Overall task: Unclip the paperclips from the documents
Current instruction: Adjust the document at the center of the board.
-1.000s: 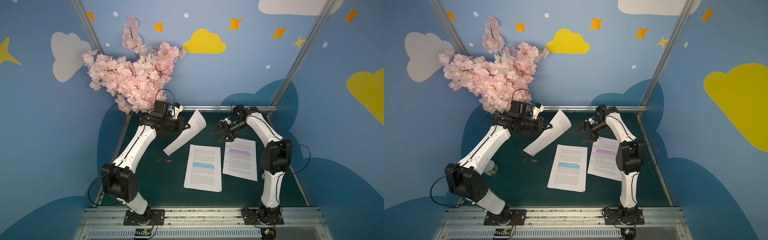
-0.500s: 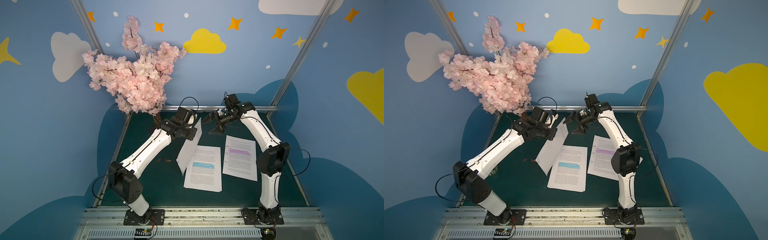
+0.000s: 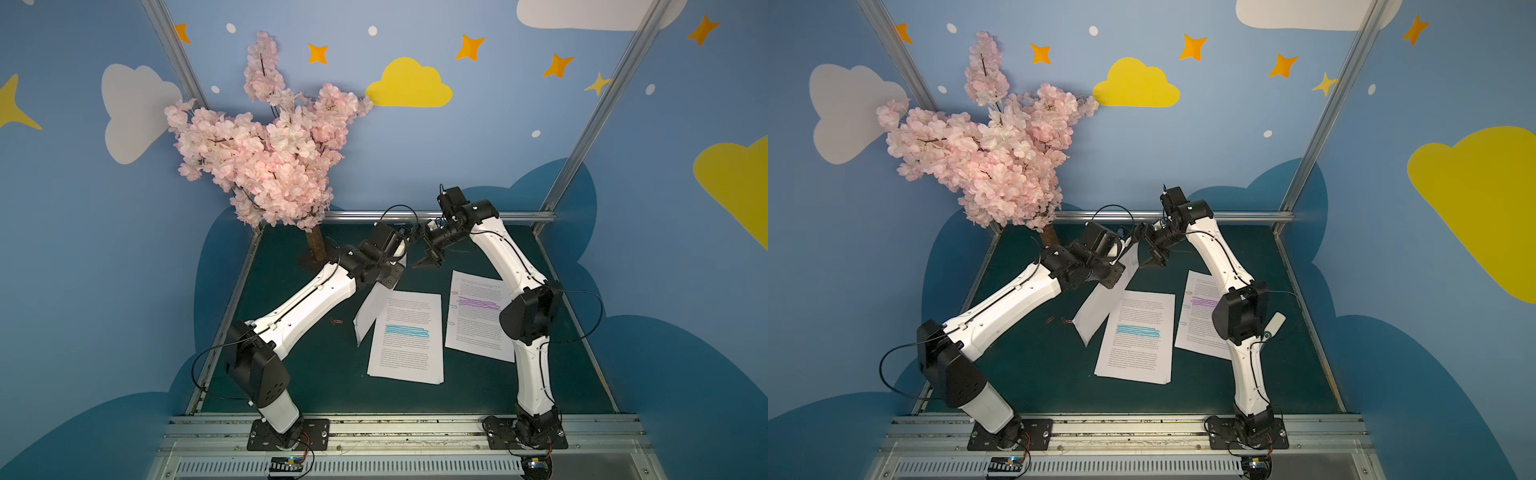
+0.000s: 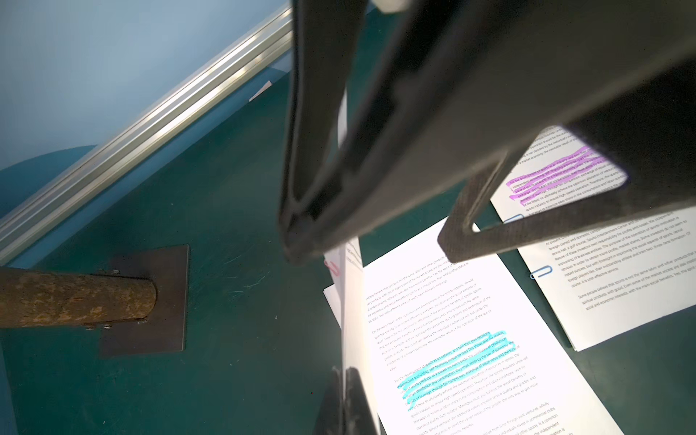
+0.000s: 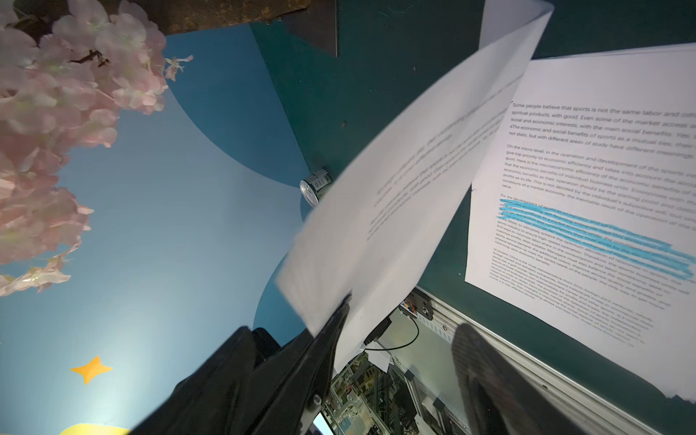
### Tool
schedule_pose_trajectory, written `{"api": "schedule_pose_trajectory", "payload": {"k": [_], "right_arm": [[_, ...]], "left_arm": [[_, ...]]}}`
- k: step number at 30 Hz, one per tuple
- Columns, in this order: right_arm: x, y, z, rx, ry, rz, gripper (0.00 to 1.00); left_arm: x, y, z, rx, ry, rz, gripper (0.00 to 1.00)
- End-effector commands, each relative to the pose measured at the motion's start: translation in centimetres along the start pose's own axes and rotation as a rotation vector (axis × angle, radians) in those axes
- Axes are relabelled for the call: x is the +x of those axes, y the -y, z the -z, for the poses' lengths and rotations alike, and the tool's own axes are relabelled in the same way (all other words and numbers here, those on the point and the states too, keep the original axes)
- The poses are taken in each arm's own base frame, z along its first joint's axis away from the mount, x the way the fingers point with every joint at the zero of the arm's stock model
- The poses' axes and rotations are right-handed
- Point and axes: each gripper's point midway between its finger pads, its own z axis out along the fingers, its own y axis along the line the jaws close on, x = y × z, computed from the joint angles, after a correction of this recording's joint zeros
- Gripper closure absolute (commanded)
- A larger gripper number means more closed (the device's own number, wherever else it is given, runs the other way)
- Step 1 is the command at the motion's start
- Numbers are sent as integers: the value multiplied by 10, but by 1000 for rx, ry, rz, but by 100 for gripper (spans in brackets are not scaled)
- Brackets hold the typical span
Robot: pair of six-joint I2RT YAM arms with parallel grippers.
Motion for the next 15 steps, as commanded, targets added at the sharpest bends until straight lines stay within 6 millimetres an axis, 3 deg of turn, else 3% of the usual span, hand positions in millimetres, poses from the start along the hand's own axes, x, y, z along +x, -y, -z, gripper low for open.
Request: {"api": "schedule_pose_trajectory", "payload": {"k": [1,7,15], "right_arm": [[3,-1,0,7,0,-1,16],[-1,0,-6,0,-10,-3,20],[-4,18,-15,63,-19,3,44]], "left_arm": [[-10,1,-2,-21,25,-24,97],[-12,7,-1,-31,38,-49,97],[-21,11,4,-26,87,-40,97]]}}
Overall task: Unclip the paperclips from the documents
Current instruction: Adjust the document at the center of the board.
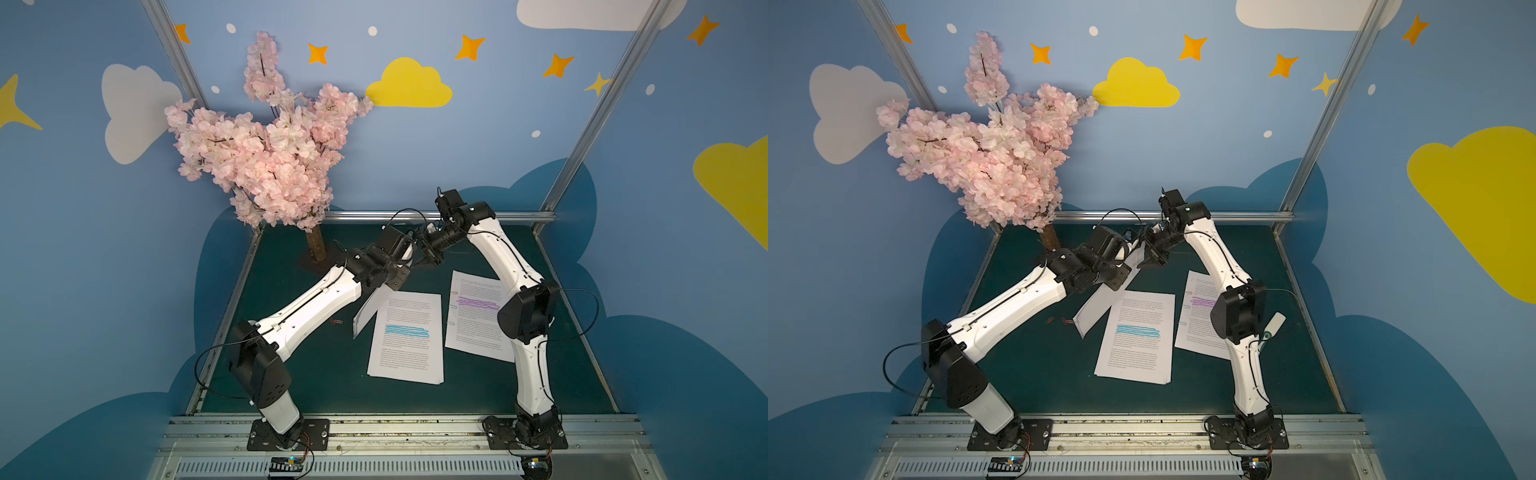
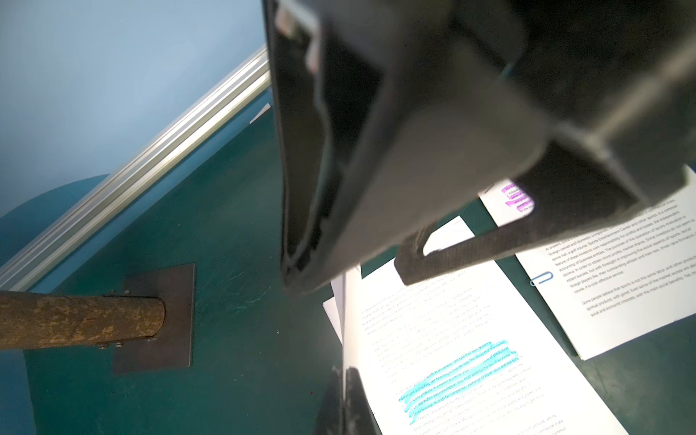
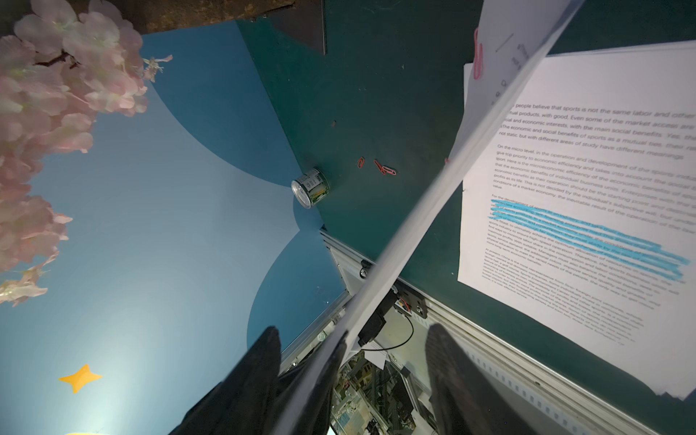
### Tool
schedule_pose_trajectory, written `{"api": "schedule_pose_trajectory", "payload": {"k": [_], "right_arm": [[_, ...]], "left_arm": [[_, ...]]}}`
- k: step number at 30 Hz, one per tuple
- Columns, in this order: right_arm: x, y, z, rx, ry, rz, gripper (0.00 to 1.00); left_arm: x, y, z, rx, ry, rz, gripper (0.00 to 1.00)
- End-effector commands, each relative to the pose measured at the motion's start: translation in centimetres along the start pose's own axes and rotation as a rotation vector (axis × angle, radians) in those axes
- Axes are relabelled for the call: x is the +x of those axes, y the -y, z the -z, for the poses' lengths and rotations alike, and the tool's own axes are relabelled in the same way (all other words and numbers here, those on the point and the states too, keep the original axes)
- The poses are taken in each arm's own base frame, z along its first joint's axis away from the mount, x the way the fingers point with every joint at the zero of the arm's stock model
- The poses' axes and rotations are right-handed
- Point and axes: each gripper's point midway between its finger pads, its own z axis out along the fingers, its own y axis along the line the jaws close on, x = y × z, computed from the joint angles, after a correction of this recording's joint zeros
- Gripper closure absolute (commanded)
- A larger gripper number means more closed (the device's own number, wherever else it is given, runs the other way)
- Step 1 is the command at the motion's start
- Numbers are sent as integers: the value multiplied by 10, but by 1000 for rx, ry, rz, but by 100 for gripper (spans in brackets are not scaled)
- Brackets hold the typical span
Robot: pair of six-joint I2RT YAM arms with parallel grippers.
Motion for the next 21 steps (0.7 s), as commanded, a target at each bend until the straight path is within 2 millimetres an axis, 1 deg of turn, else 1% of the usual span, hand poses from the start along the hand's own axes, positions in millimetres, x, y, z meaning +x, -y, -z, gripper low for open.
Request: {"api": "schedule_pose_trajectory", "payload": {"k": [1,4,5,7,11,12,13,16,18,19,21], "right_arm": [[-3,9,-6,36,-1,2,47],[-6,12,-6,40,3,4,58],[-7,13,-6,42,4,6,62],[-8,15,-6,44,1,10,76],[-10,16,-7,44,0,19,95],[-10,16,-7,45,1,21,99],[-10,17,-7,44,-2,24,100],[-9,18,-6,40,-12,53,100],[-9,22,-2,42,-22,78,100],[-8,24,0,43,-29,92,100],[-7,30,6,35,-47,111,100]], "left_arm": [[-9,1,2,-3,41,0,97],[-10,3,4,6,48,1,97],[-9,3,4,6,49,1,97],[-9,5,5,12,50,-3,97],[-8,11,5,34,49,-2,97],[-7,13,5,43,49,-3,97],[-7,15,5,55,47,0,97],[-6,24,8,128,19,34,95],[-8,18,14,143,-20,106,88],[-12,18,18,167,-16,125,82],[-21,14,31,216,15,174,60]]}}
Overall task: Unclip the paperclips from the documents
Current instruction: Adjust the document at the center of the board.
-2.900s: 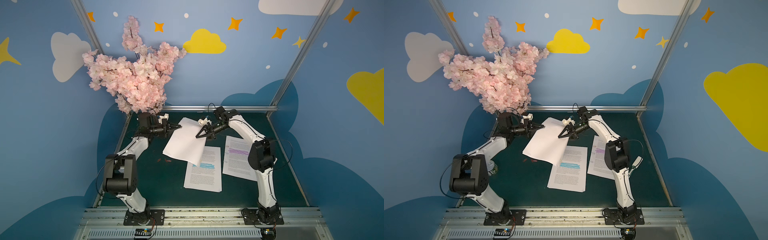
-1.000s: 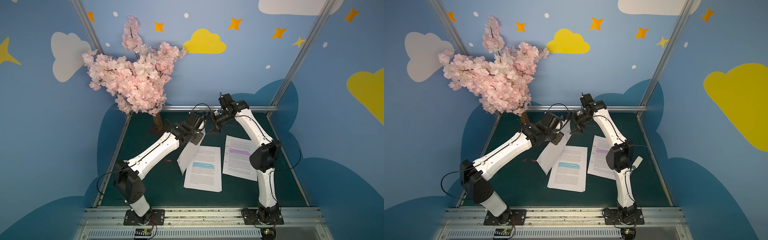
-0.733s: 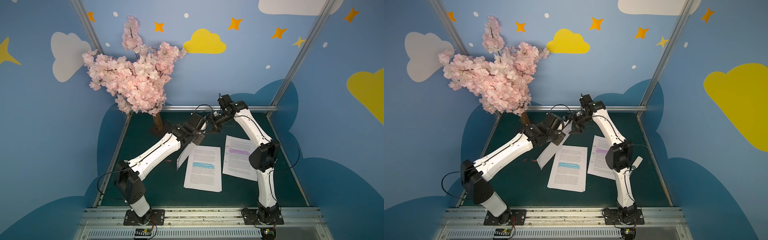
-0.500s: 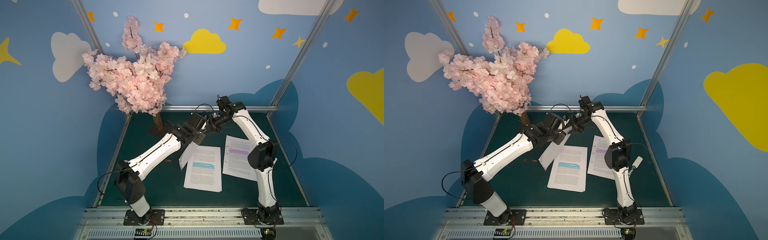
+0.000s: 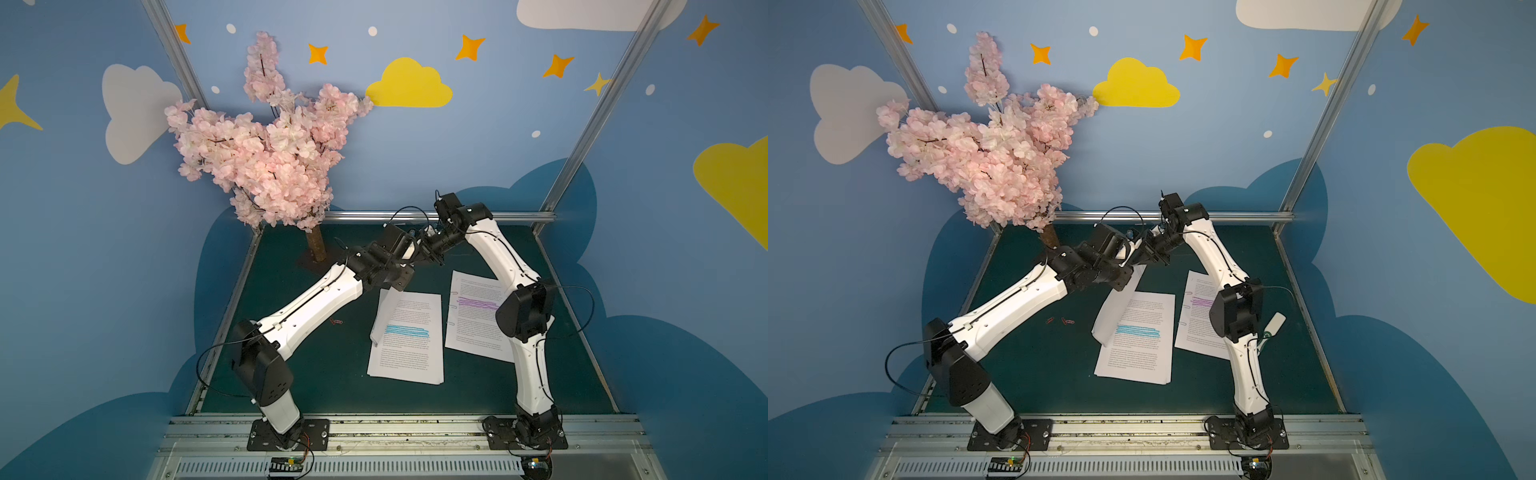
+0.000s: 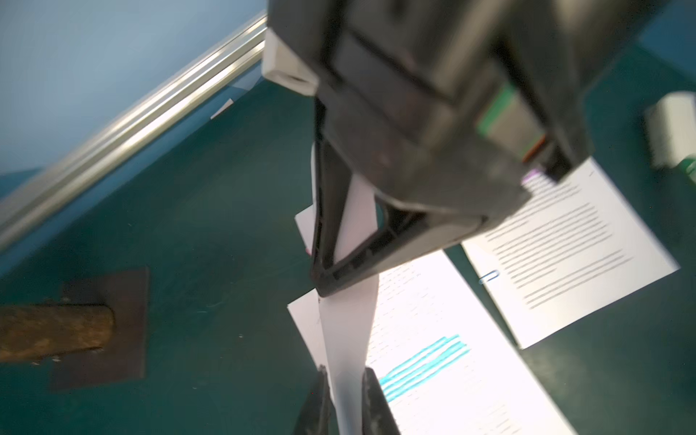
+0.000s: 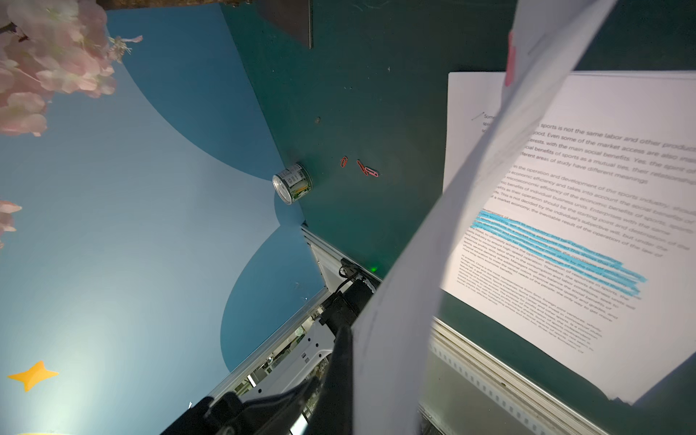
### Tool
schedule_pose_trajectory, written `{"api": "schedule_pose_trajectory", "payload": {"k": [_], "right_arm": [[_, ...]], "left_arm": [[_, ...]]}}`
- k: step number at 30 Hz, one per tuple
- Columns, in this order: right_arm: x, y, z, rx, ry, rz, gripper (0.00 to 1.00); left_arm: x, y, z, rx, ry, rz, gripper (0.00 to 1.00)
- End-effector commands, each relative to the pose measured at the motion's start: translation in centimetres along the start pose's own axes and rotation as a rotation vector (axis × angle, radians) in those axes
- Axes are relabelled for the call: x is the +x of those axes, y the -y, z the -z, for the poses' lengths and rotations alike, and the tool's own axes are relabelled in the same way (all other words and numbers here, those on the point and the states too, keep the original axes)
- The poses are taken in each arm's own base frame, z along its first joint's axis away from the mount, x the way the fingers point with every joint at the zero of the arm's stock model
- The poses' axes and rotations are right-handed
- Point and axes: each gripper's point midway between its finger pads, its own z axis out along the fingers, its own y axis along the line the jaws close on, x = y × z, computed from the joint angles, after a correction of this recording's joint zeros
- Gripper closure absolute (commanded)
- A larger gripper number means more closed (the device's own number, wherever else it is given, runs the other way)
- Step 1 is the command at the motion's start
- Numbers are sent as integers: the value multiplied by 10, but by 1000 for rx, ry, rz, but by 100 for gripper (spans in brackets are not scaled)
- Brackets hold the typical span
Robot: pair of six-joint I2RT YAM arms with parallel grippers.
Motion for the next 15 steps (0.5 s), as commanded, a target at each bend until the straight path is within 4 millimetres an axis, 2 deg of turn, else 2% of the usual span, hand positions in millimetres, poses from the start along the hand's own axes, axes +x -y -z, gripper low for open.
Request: {"api": "schedule_pose_trajectory", "payload": {"k": [1,2,4,6,9,12,15], "right_arm": [[0,18,8,5,-36,34,100],[0,22,12,-2,-41,35,100],[-1,27,17,-19,-48,51,100],[-1,32,21,-20,-56,70,100],[0,37,24,-17,-70,92,100],[6,13,21,-122,-111,134,100],[24,-37,28,-276,-149,254,100]], "left_arm": [[-16,1,28,118,41,127,49],[-21,-2,34,151,60,165,40],[-29,-5,46,218,93,233,27],[-34,-13,57,255,113,297,22],[-32,-43,62,219,132,416,22],[-22,-76,61,163,141,534,22],[-10,-100,54,125,121,613,22]]}}
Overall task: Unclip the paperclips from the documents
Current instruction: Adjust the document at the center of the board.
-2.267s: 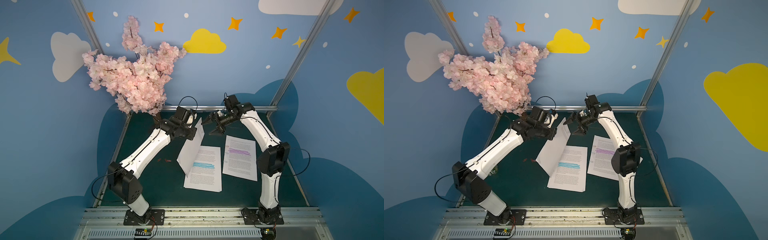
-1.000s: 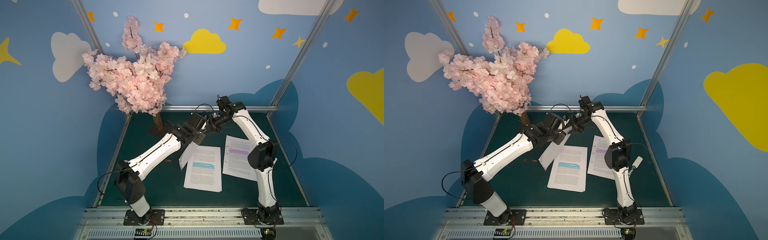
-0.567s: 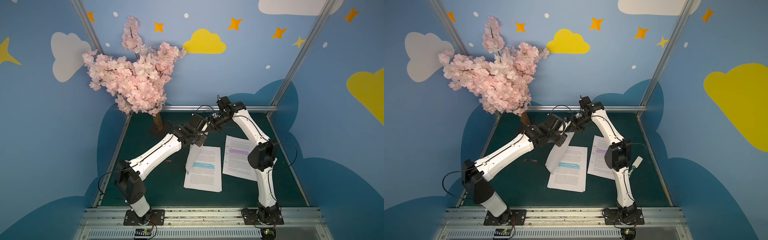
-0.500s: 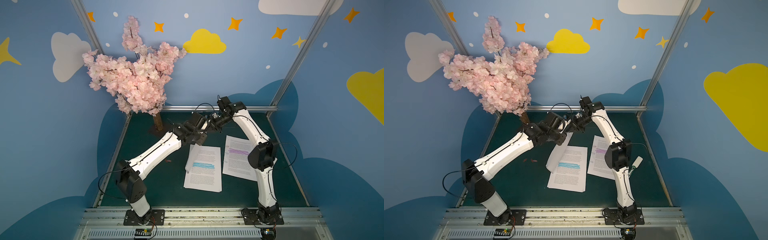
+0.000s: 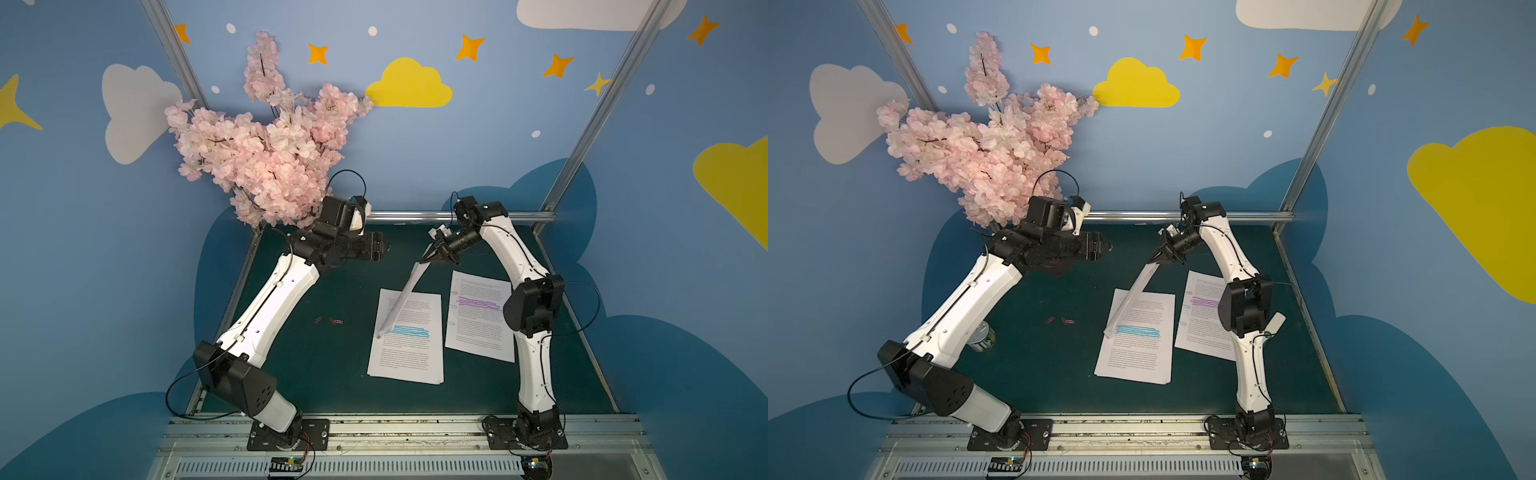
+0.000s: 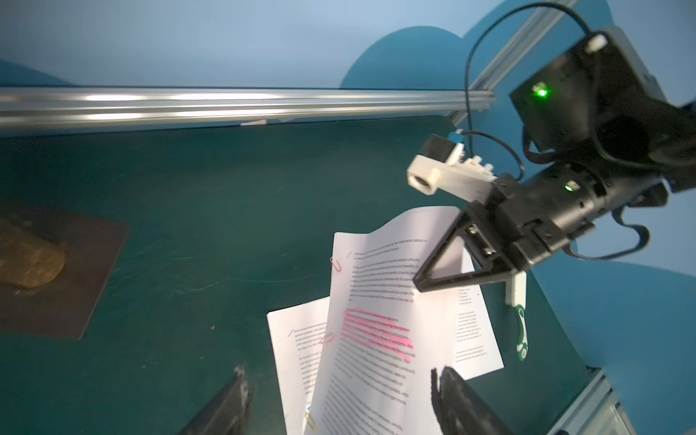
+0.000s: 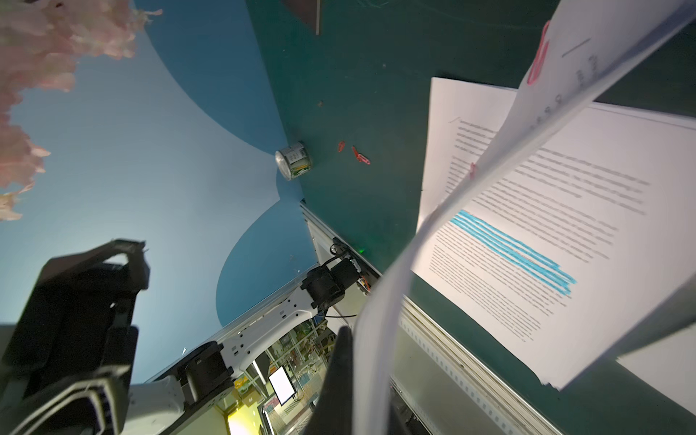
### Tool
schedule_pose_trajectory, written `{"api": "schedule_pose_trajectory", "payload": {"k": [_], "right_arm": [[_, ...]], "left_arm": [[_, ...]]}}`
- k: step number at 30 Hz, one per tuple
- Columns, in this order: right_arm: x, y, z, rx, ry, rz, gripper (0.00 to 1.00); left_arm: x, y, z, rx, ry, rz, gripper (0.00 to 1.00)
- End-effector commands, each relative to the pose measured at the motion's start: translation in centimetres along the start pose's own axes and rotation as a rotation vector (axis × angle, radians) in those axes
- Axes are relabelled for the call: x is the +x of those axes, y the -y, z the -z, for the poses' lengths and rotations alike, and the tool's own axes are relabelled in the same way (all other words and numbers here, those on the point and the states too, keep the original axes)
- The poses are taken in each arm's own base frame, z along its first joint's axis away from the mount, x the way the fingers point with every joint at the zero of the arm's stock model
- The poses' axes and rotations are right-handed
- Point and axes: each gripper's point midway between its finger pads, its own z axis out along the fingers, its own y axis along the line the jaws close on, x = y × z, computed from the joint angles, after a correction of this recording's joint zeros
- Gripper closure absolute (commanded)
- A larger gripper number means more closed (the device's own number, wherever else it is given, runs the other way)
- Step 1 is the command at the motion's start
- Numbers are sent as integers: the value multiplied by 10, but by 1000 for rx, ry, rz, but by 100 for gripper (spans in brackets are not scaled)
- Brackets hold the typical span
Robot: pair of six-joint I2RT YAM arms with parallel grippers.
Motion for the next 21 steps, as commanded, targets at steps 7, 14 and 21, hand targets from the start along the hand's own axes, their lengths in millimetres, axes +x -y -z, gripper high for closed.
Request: {"api": "schedule_pose_trajectory", "payload": {"k": [7,14,21], "right_arm": [[72,-83,1,-307,-167,293,100],[45,55,-58,-16,-285,123,100],[23,122,-58,144,-289,66,100]], "left_arm": [[12,-35,-22,40,-38,224,20],[22,-55,-50,93,-54,323,20],[42,-63,-77,93,-133,321,19]]}}
